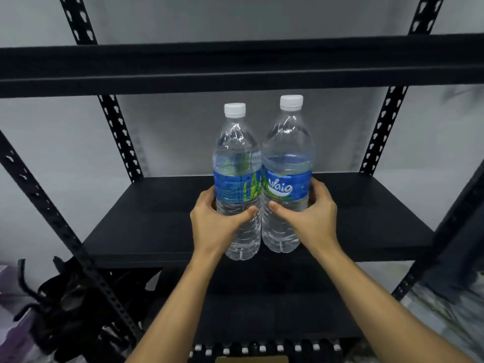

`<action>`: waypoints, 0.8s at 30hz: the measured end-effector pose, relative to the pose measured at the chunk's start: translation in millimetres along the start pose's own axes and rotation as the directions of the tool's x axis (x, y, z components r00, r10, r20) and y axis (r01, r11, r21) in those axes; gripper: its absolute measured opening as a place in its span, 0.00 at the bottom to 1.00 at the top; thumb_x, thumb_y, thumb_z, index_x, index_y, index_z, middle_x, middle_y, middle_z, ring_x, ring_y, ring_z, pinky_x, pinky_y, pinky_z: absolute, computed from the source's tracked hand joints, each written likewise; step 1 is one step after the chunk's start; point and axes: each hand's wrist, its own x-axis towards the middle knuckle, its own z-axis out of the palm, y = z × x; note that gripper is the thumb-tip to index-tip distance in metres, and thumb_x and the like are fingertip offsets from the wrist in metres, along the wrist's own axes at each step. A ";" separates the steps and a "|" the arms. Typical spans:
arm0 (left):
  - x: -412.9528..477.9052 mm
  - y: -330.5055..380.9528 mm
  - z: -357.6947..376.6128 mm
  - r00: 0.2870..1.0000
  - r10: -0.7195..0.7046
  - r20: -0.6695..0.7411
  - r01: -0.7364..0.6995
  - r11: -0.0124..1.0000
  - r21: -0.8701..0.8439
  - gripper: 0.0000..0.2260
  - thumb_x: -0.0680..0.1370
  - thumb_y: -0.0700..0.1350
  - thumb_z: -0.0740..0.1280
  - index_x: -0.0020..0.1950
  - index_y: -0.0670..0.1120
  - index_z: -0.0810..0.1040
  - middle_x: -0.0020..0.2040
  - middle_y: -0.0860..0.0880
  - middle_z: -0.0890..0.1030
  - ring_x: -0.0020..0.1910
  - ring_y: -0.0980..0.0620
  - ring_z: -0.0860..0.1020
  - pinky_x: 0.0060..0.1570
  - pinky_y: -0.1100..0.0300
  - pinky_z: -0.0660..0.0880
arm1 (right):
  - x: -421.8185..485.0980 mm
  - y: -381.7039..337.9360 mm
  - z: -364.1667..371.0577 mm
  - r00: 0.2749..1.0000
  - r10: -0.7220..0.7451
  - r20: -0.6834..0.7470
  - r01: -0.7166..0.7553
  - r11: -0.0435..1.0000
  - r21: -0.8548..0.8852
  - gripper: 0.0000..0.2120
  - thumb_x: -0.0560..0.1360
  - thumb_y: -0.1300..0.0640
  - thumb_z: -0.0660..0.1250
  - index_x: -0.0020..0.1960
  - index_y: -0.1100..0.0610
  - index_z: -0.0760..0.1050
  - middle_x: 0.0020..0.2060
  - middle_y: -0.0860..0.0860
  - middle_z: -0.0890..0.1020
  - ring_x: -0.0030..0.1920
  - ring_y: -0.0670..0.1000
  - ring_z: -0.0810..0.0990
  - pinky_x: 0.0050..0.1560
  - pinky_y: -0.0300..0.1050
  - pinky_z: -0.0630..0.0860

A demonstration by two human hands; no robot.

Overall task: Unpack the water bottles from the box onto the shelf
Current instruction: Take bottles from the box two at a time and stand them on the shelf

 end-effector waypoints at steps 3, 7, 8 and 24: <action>-0.3 -11.6 3.0 0.999 -0.016 -0.033 0.016 1.000 -0.003 0.25 0.60 0.48 0.85 0.54 0.54 0.81 0.52 0.51 0.84 0.49 0.58 0.84 0.51 0.57 0.82 | -2.9 12.2 6.5 1.000 0.018 0.017 -0.018 1.000 0.015 0.31 0.58 0.54 0.84 0.55 0.42 0.72 0.52 0.48 0.81 0.51 0.41 0.81 0.47 0.29 0.76; 2.7 -21.6 6.3 0.999 -0.035 -0.041 0.036 0.999 0.006 0.29 0.60 0.47 0.85 0.58 0.50 0.81 0.54 0.51 0.83 0.49 0.60 0.83 0.50 0.63 0.81 | 0.0 26.8 13.8 0.998 0.034 0.056 -0.034 0.999 0.004 0.30 0.58 0.54 0.84 0.54 0.42 0.73 0.52 0.48 0.81 0.50 0.37 0.80 0.46 0.27 0.75; 4.3 -22.7 6.9 0.998 -0.040 -0.039 0.040 0.999 0.001 0.29 0.60 0.47 0.85 0.59 0.49 0.81 0.54 0.51 0.83 0.49 0.62 0.83 0.47 0.69 0.80 | 2.0 29.5 15.5 0.997 0.032 0.068 -0.032 0.999 -0.002 0.30 0.58 0.54 0.84 0.55 0.44 0.74 0.52 0.48 0.81 0.51 0.36 0.80 0.47 0.27 0.75; 29.2 -43.5 22.1 0.999 -0.011 0.049 0.013 0.999 -0.033 0.35 0.63 0.46 0.84 0.68 0.46 0.77 0.60 0.53 0.79 0.55 0.61 0.81 0.49 0.72 0.78 | 13.5 52.7 22.9 0.991 0.060 0.117 -0.063 0.998 0.026 0.41 0.61 0.53 0.82 0.69 0.49 0.68 0.60 0.43 0.73 0.60 0.39 0.76 0.56 0.32 0.74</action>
